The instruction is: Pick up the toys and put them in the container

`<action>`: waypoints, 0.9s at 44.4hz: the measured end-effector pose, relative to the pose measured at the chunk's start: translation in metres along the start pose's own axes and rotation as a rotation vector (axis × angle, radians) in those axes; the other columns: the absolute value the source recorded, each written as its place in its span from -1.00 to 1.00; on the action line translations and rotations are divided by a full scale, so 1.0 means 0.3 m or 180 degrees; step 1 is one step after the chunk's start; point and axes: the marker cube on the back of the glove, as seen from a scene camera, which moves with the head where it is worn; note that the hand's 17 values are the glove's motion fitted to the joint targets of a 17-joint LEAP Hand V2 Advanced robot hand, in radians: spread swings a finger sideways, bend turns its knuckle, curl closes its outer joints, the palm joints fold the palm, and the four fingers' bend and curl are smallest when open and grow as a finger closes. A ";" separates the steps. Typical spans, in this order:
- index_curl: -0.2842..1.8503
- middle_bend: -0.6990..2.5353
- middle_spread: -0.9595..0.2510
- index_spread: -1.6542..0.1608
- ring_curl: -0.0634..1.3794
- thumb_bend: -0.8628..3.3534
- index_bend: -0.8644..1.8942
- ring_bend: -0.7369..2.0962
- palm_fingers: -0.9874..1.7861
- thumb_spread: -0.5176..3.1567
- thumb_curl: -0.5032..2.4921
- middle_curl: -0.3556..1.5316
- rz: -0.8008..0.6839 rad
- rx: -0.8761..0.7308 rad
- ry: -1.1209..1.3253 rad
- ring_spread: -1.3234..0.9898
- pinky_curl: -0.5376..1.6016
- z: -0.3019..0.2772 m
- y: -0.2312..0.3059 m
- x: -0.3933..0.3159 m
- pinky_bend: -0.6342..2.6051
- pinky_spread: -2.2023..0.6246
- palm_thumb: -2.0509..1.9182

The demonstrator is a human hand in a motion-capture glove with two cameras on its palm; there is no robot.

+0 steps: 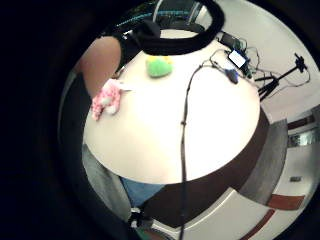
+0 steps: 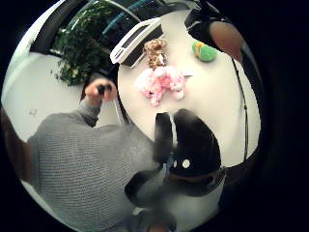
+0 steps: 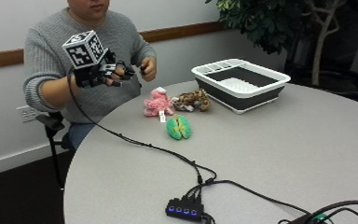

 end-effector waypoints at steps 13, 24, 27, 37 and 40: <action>-0.58 -0.46 0.25 0.48 -0.80 -0.57 -0.14 -0.32 -0.04 -0.07 -0.61 -0.53 -0.0050 -0.0108 0.0099 -0.04 -0.32 -0.054 -0.055 -0.007 -0.30 0.56 0.04; -0.53 -0.46 0.20 0.43 -0.76 -0.57 -0.14 -0.30 -0.06 0.05 -0.57 -0.48 -0.0108 -0.0183 0.0062 -0.08 -0.29 -0.014 -0.101 -0.043 -0.29 0.56 0.03; -0.52 -0.46 0.20 0.42 -0.75 -0.57 -0.14 -0.29 -0.06 0.07 -0.56 -0.47 -0.0163 -0.0166 0.0010 -0.09 -0.28 0.007 -0.143 -0.074 -0.28 0.56 0.03; -0.51 -0.48 0.20 0.41 -0.69 -0.58 -0.25 -0.24 -0.14 0.08 -0.54 -0.45 -0.0721 -0.0577 -0.0096 -0.09 -0.23 0.187 -0.378 -0.307 -0.21 0.56 0.03; -0.51 -0.48 0.21 0.42 -0.67 -0.59 -0.26 -0.22 -0.17 0.08 -0.53 -0.44 -0.0817 -0.0653 -0.0012 -0.09 -0.21 0.245 -0.409 -0.337 -0.19 0.56 0.03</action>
